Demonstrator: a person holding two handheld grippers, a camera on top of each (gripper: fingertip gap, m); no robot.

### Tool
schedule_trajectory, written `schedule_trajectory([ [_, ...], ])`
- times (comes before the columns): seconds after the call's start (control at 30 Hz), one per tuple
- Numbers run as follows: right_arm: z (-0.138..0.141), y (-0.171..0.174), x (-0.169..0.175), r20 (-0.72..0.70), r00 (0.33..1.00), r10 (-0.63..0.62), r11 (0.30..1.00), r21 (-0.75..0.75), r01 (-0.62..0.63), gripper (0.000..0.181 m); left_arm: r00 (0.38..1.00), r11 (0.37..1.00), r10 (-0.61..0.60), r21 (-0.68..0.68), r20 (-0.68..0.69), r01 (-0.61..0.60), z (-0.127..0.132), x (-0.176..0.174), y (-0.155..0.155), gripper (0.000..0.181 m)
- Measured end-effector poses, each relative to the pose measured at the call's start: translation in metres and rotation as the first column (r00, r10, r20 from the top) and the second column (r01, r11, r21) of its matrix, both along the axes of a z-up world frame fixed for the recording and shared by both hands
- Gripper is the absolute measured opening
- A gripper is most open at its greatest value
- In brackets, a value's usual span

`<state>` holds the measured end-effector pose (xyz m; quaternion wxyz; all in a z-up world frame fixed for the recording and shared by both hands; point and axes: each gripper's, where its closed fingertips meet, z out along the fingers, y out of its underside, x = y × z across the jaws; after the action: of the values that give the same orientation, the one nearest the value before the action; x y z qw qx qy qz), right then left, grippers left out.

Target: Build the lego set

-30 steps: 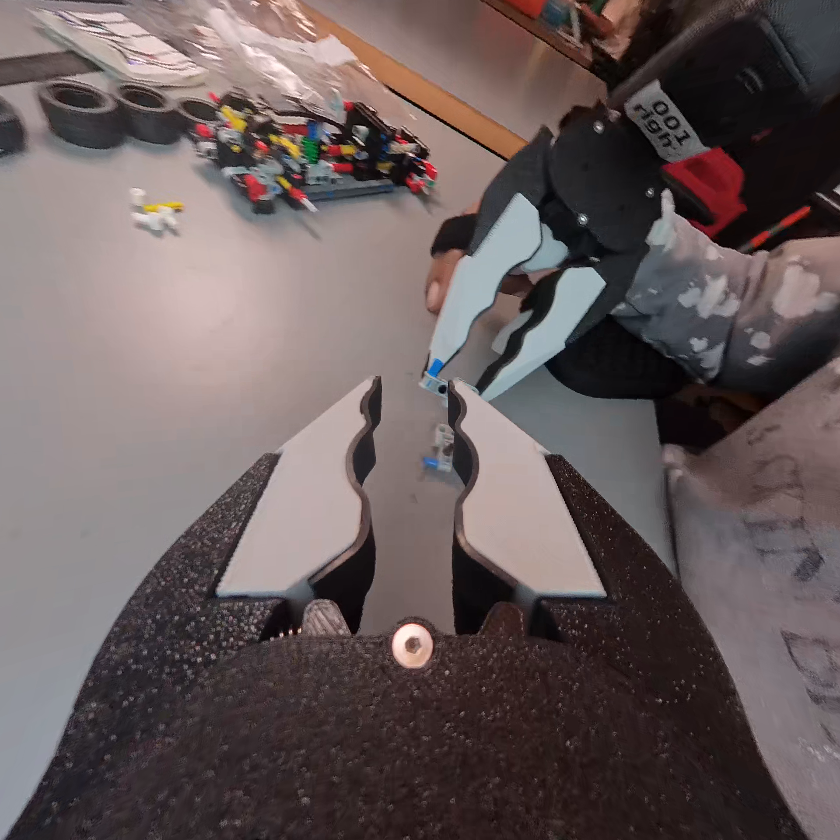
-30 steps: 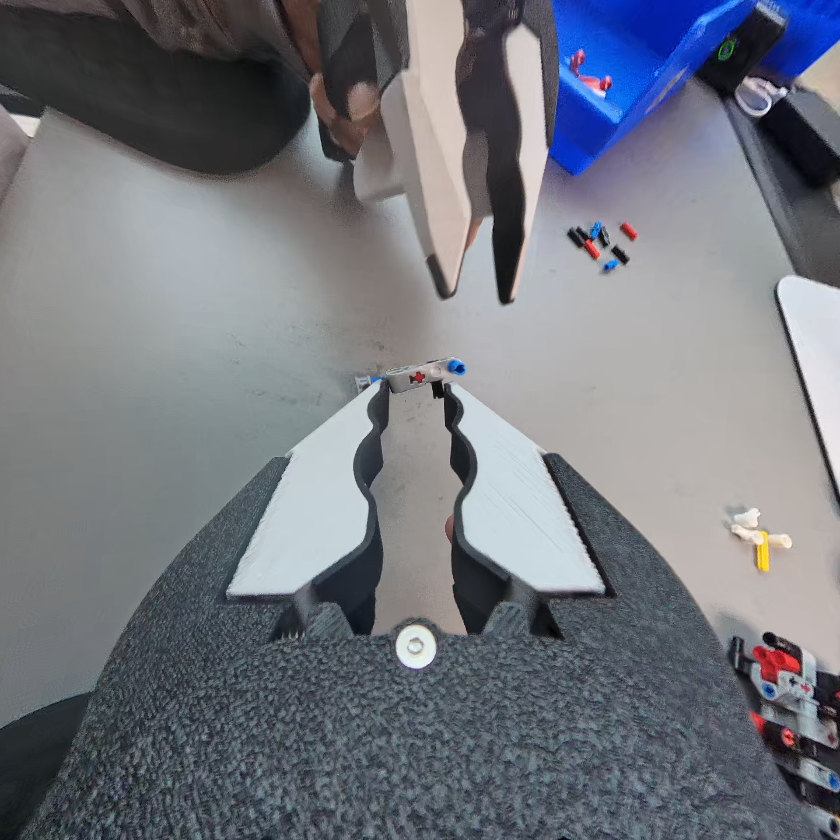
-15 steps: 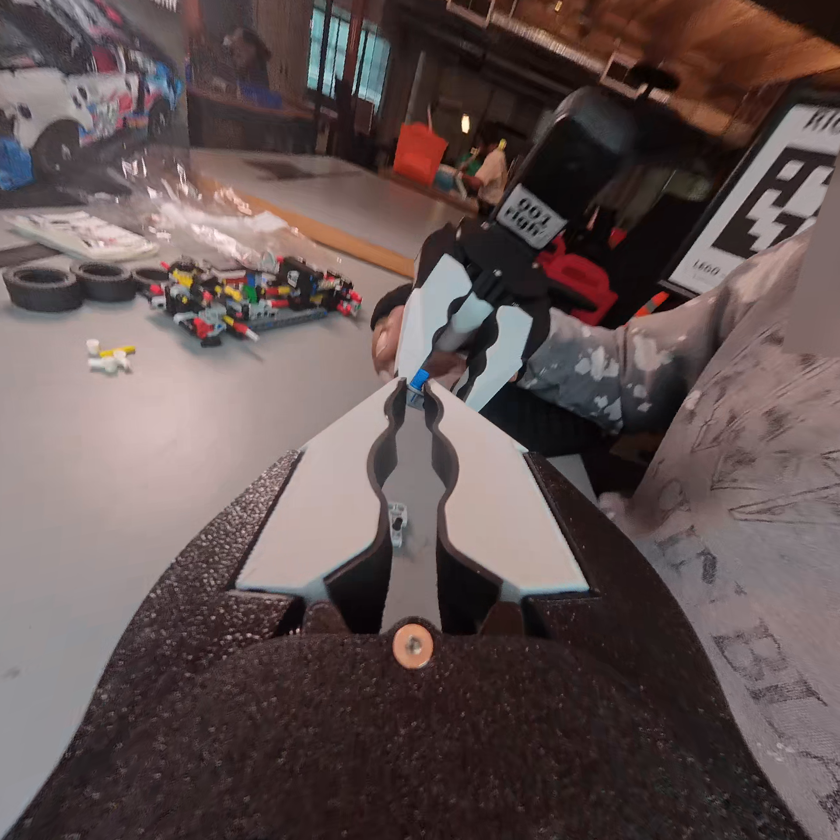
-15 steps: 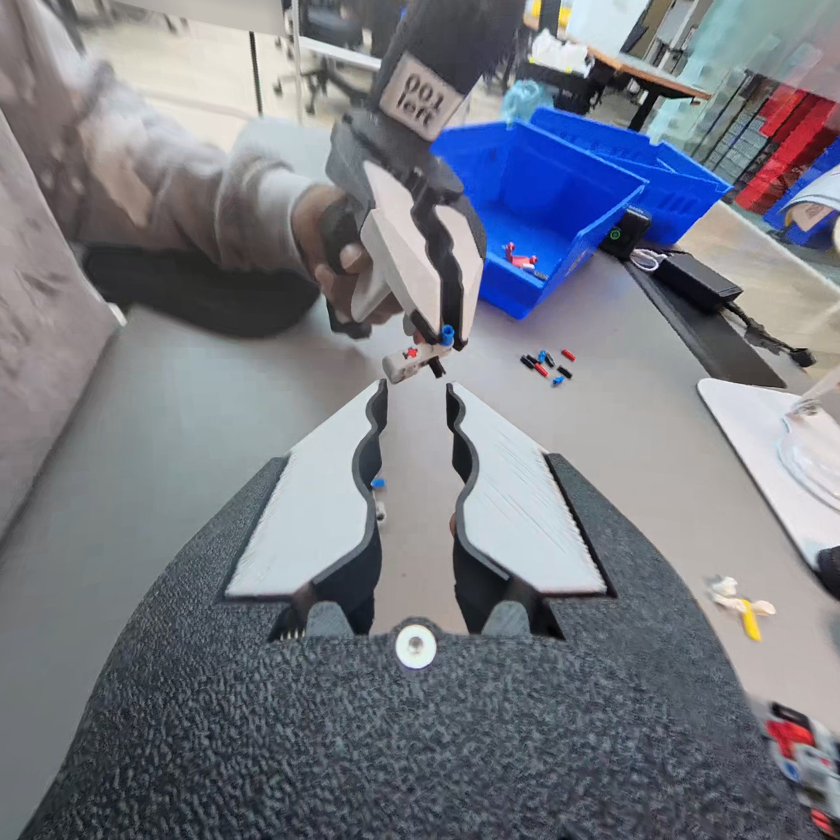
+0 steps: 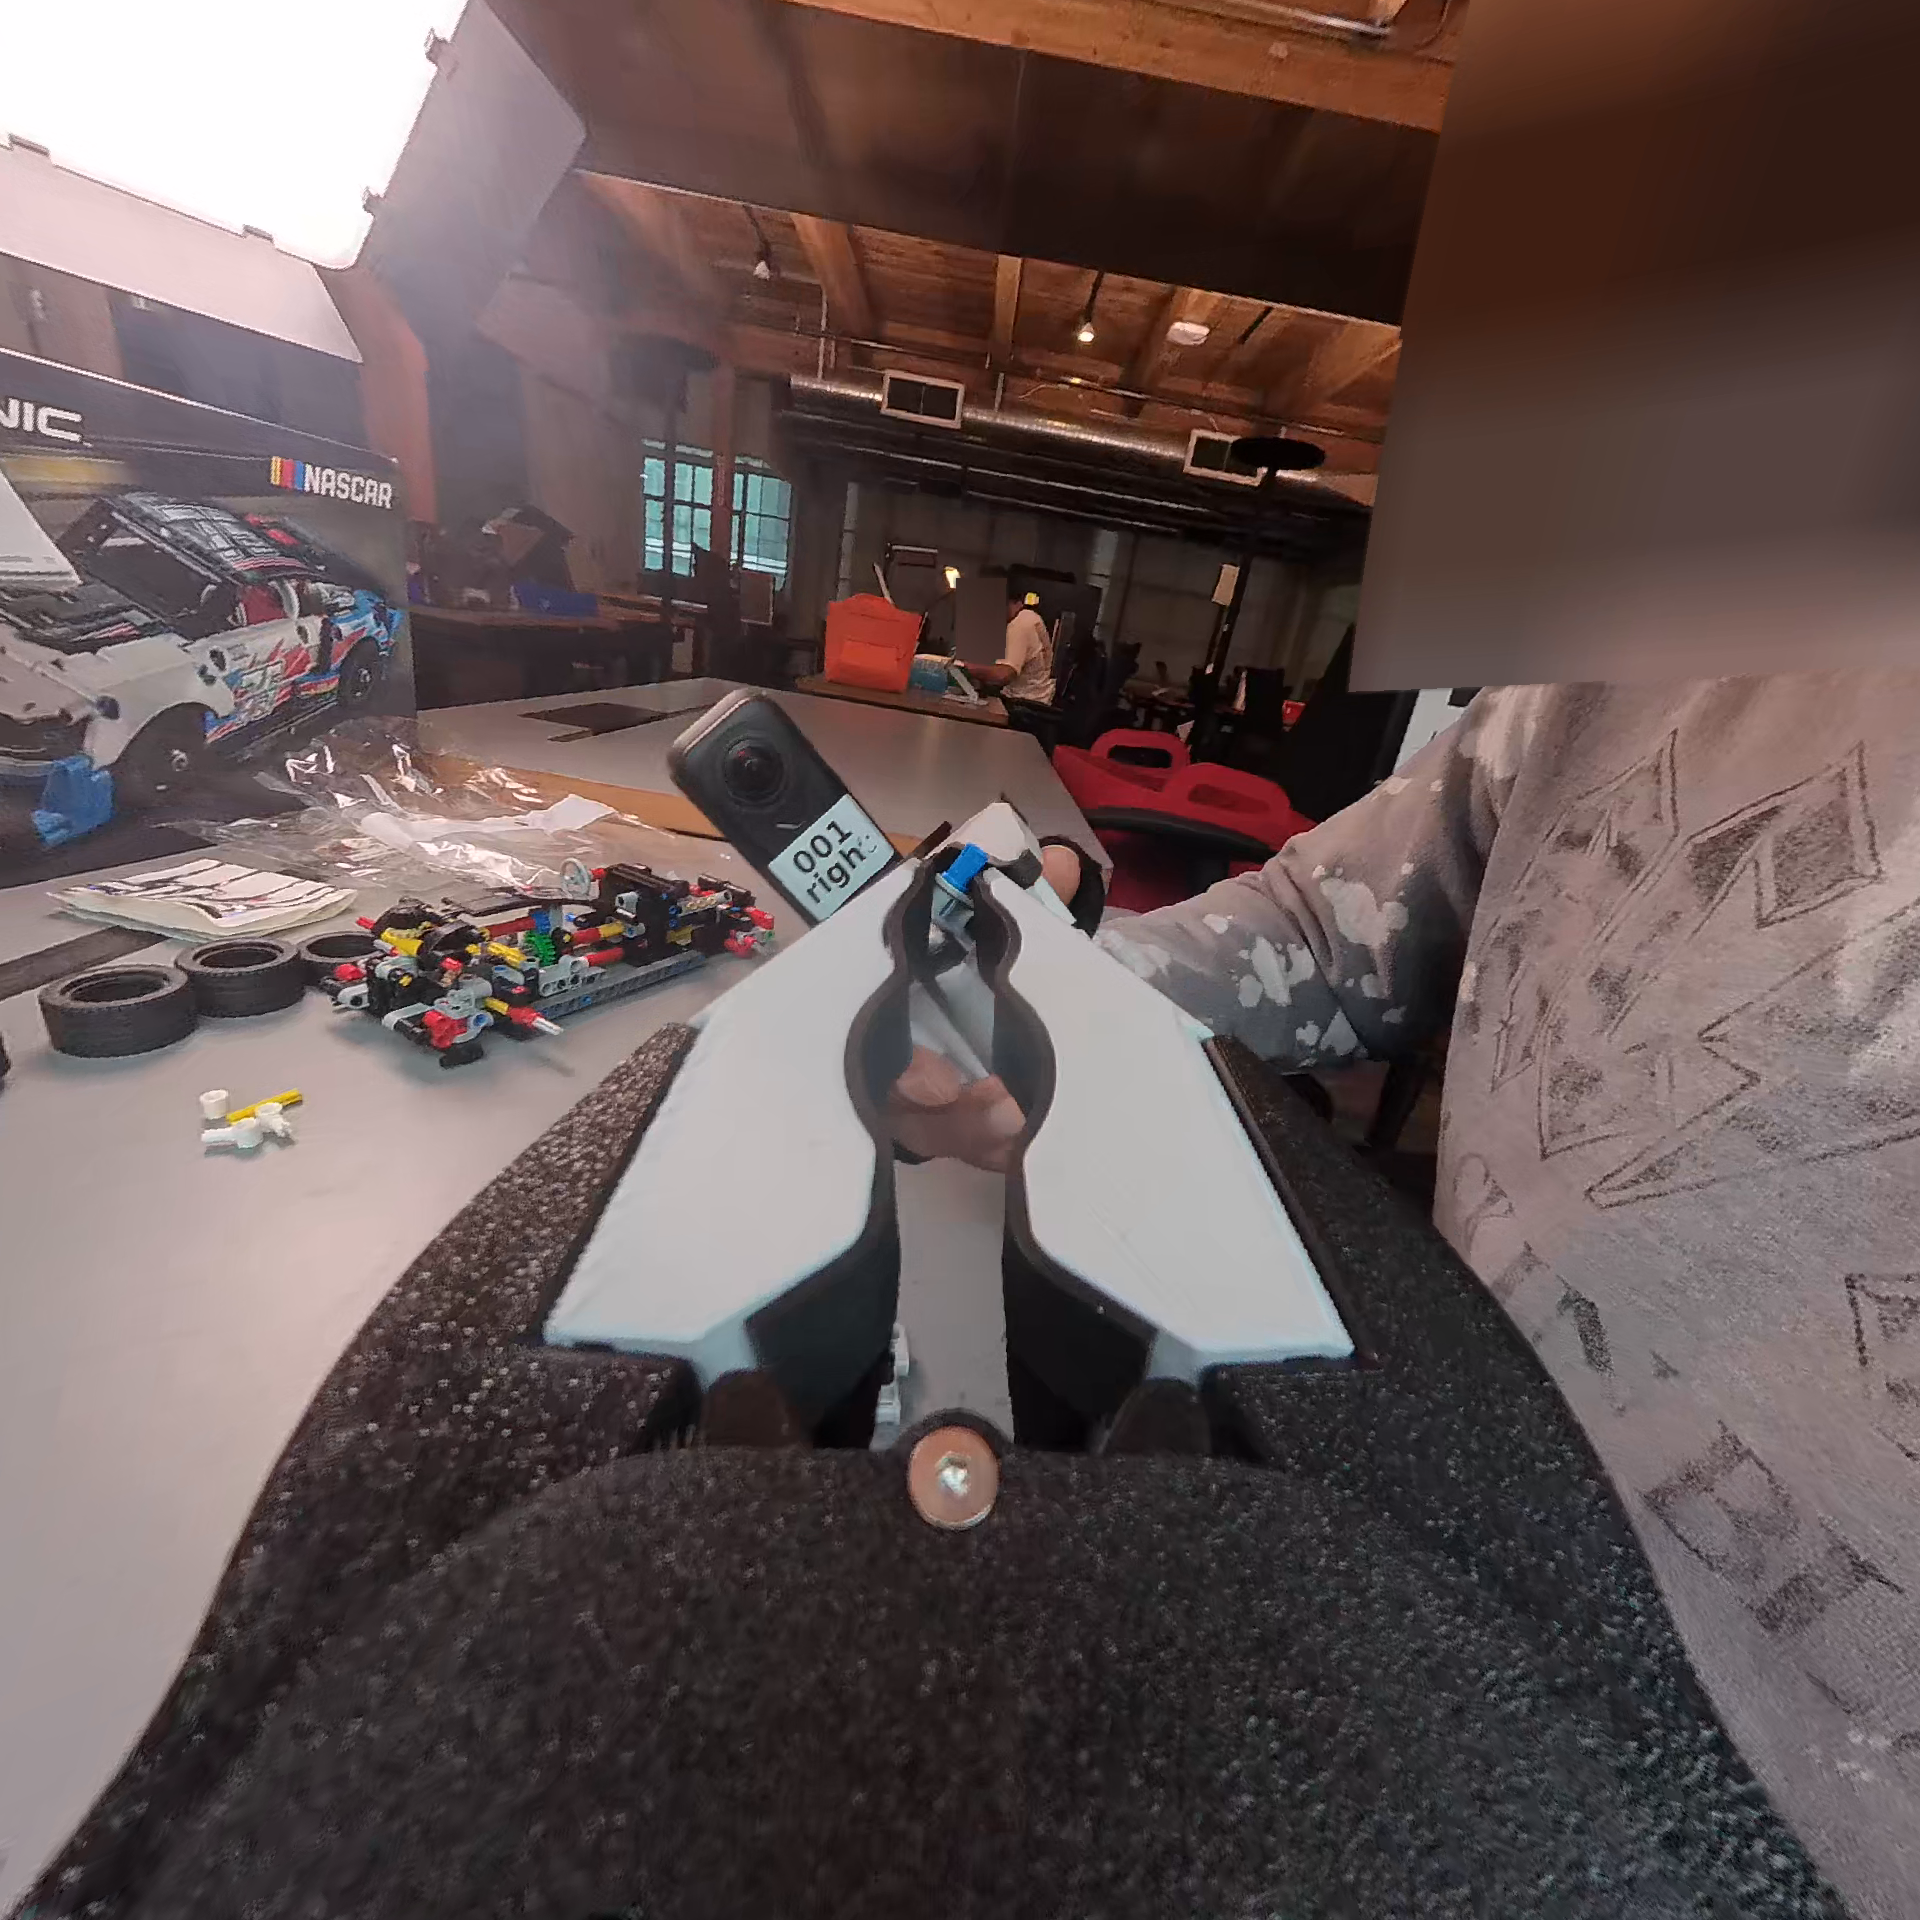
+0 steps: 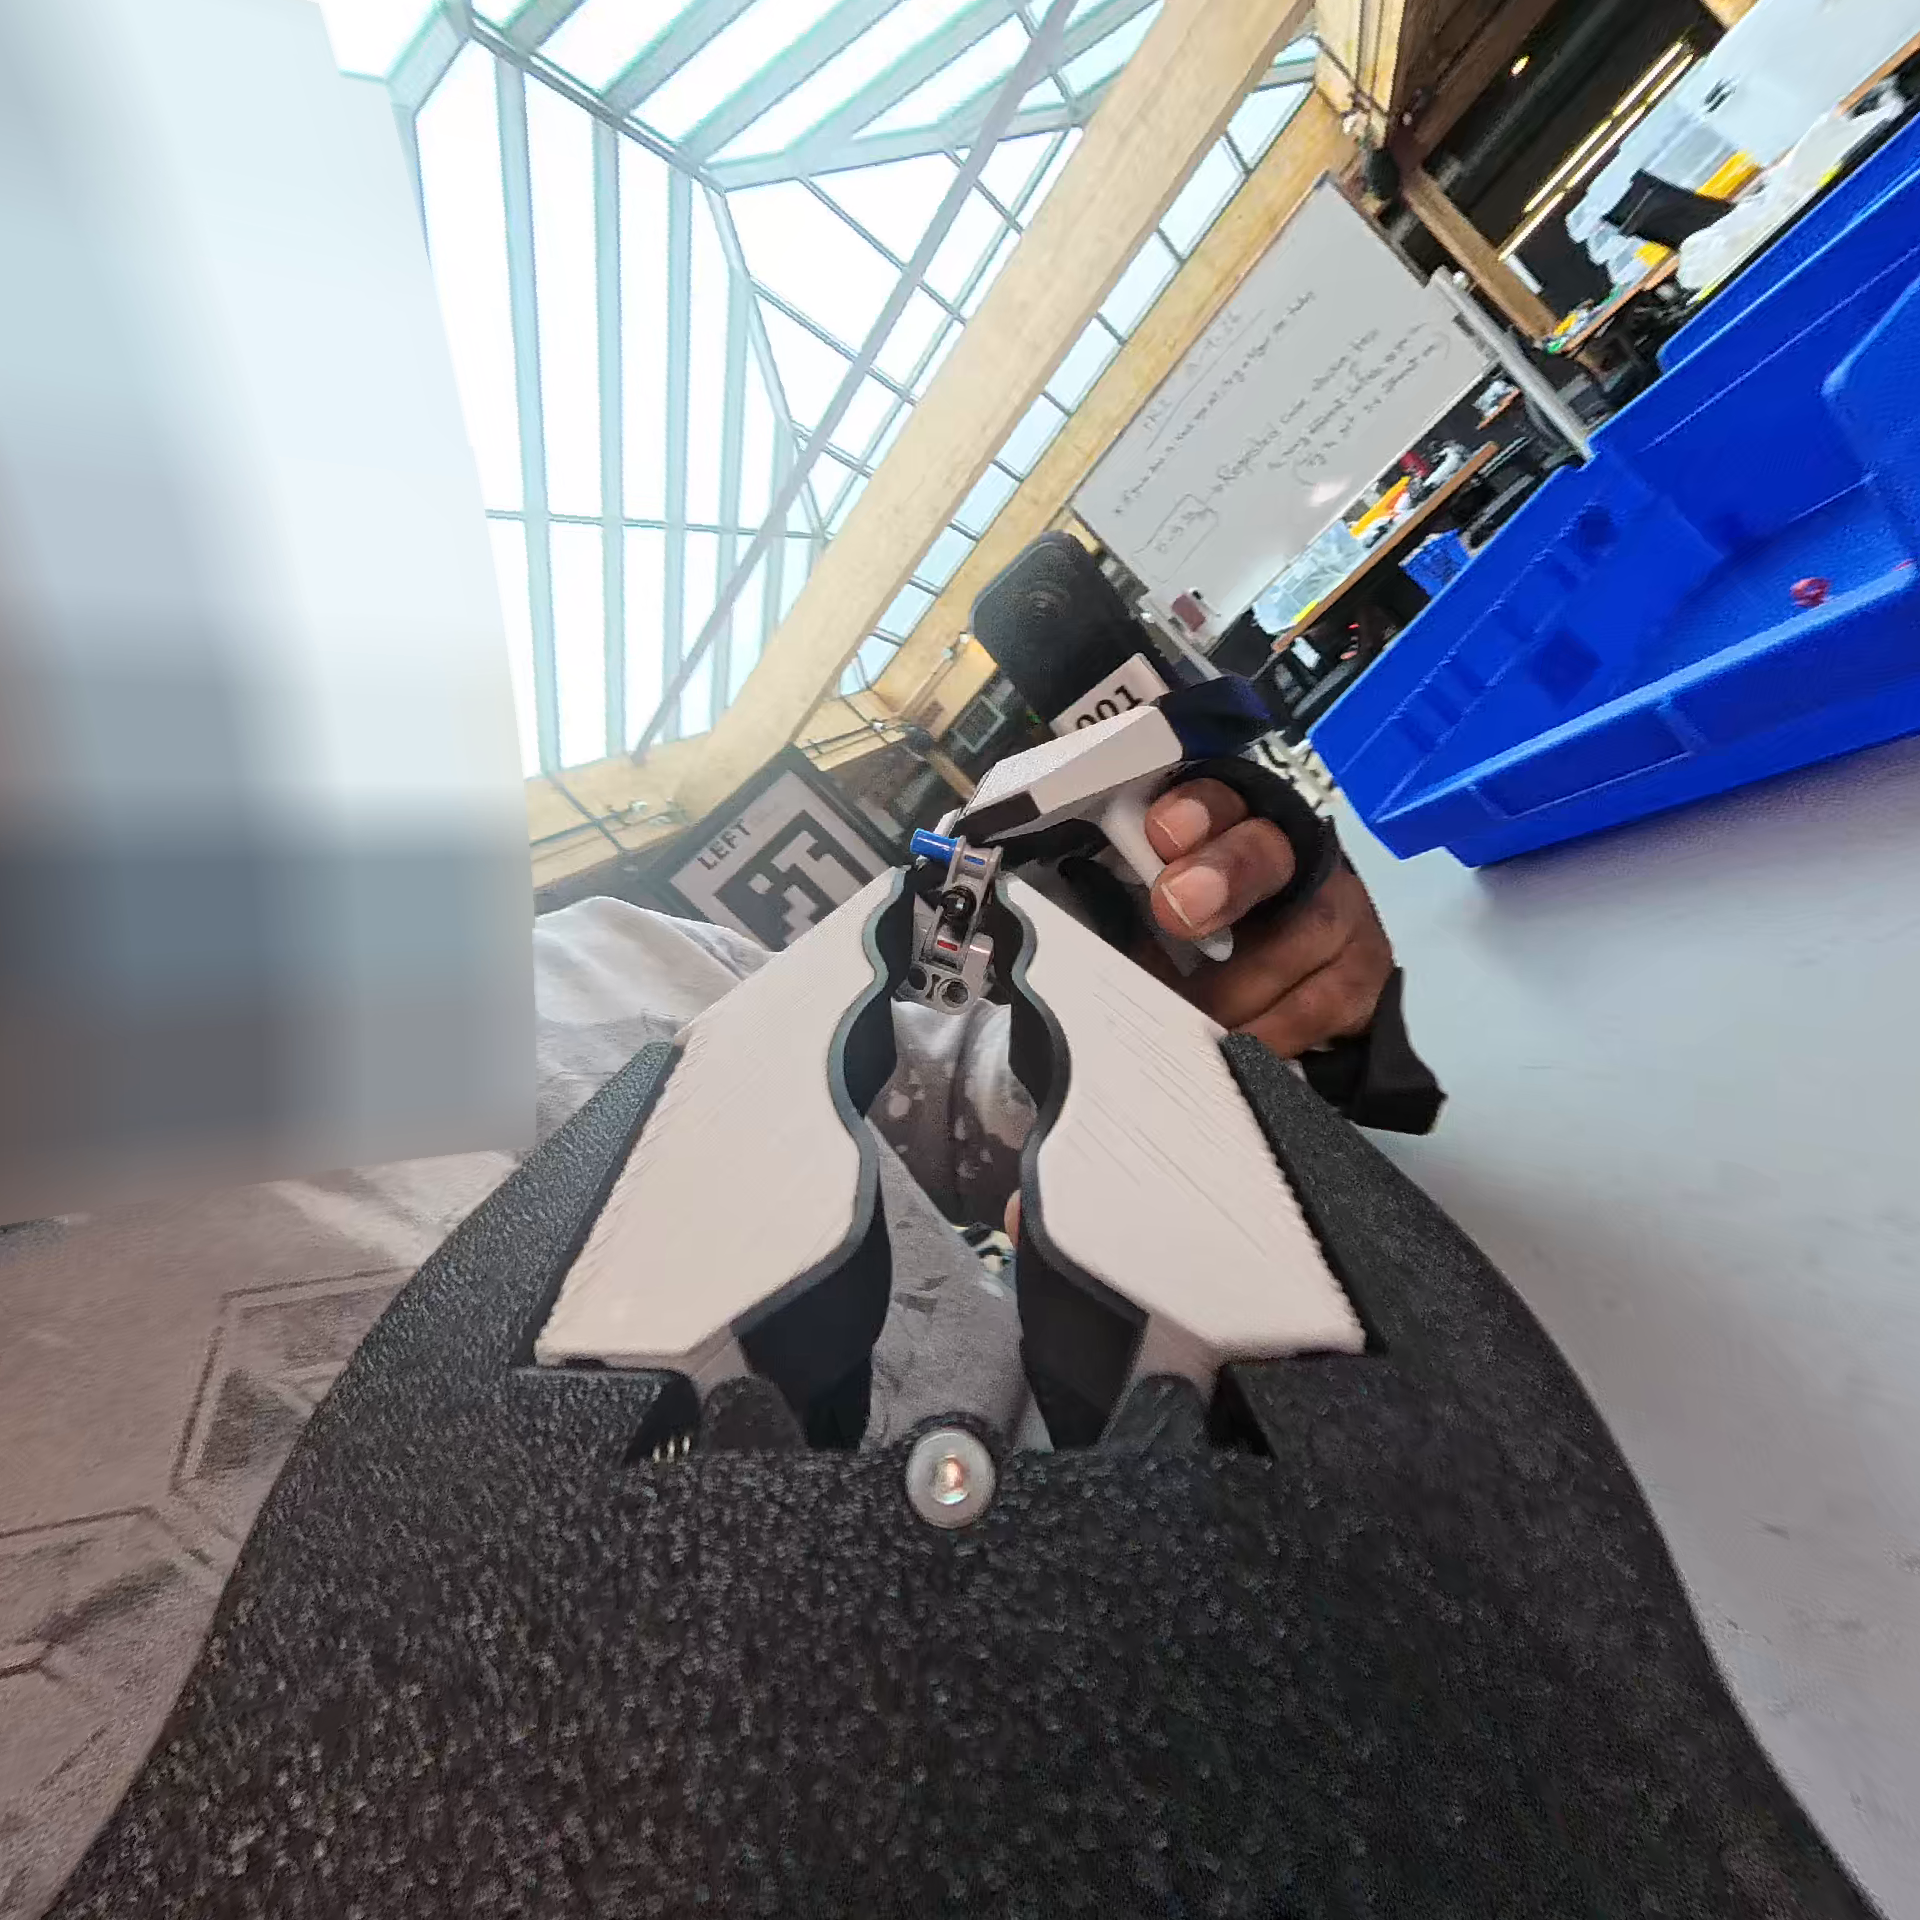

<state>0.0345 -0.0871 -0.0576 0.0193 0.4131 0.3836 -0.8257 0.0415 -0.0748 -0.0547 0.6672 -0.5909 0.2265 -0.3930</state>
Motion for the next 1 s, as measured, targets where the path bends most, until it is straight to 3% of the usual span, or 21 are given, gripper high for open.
schedule_trajectory([
  [0.07,-0.005,0.009,-0.004,-0.008,0.996,-0.093,0.991,0.098,0.093,0.010,0.999,0.998,0.045,-0.040,-0.008,-0.045,-0.005,-0.006,0.007,0.006],
  [0.13,-0.012,0.022,-0.010,-0.066,0.966,-0.248,0.923,0.286,0.257,0.007,0.996,0.990,0.089,-0.113,0.008,-0.088,-0.012,-0.014,0.017,0.008],
  [0.2,-0.017,0.037,-0.014,-0.182,0.899,-0.399,0.744,0.508,0.433,0.006,0.995,0.976,0.094,-0.200,0.045,-0.083,-0.018,-0.018,0.022,0.014],
  [0.27,-0.022,0.052,-0.017,-0.337,0.802,-0.493,0.455,0.686,0.568,0.006,0.990,0.951,0.117,-0.295,0.080,-0.088,-0.026,-0.023,0.028,0.015],
  [0.37,-0.024,0.060,-0.019,-0.519,0.704,-0.485,0.093,0.770,0.631,0.006,0.980,0.931,0.127,-0.360,0.151,-0.066,-0.029,-0.024,0.033,0.017],
  [0.47,-0.028,0.057,-0.022,-0.607,0.671,-0.426,-0.106,0.770,0.629,0.006,0.978,0.924,0.129,-0.378,0.164,-0.058,-0.030,-0.023,0.036,0.017],
  [0.6,-0.038,0.054,-0.026,-0.643,0.671,-0.369,-0.249,0.764,0.596,0.006,0.986,0.913,0.154,-0.391,0.065,-0.117,-0.041,-0.022,0.038,0.008],
  [0.67,-0.040,0.054,-0.027,-0.645,0.672,-0.363,-0.264,0.763,0.589,0.006,0.987,0.912,0.152,-0.391,0.044,-0.123,-0.042,-0.022,0.037,0.007],
  [0.8,-0.041,0.048,-0.026,-0.629,0.703,-0.331,-0.220,0.776,0.591,0.007,0.994,0.921,0.111,-0.375,-0.016,-0.109,-0.043,-0.021,0.031,0.004],
  [0.83,-0.043,0.042,-0.024,-0.600,0.737,-0.310,-0.156,0.797,0.583,0.013,0.993,0.927,0.096,-0.359,-0.062,-0.112,-0.045,-0.021,0.028,0.003],
  [0.9,-0.049,0.024,-0.015,-0.468,0.846,-0.256,0.113,0.854,0.507,0.030,0.982,0.950,0.059,-0.292,-0.181,-0.111,-0.047,-0.017,0.019,0.002],
  [0.97,-0.045,0.014,-0.002,-0.343,0.915,-0.210,0.366,0.840,0.399,0.030,0.953,0.971,0.026,-0.219,-0.302,-0.096,-0.050,-0.010,0.010,0.003],
  [1.0,-0.044,0.015,0.002,-0.317,0.928,-0.195,0.421,0.828,0.372,0.024,0.941,0.977,0.000,-0.201,-0.338,-0.072,-0.052,-0.005,0.005,0.003],
])
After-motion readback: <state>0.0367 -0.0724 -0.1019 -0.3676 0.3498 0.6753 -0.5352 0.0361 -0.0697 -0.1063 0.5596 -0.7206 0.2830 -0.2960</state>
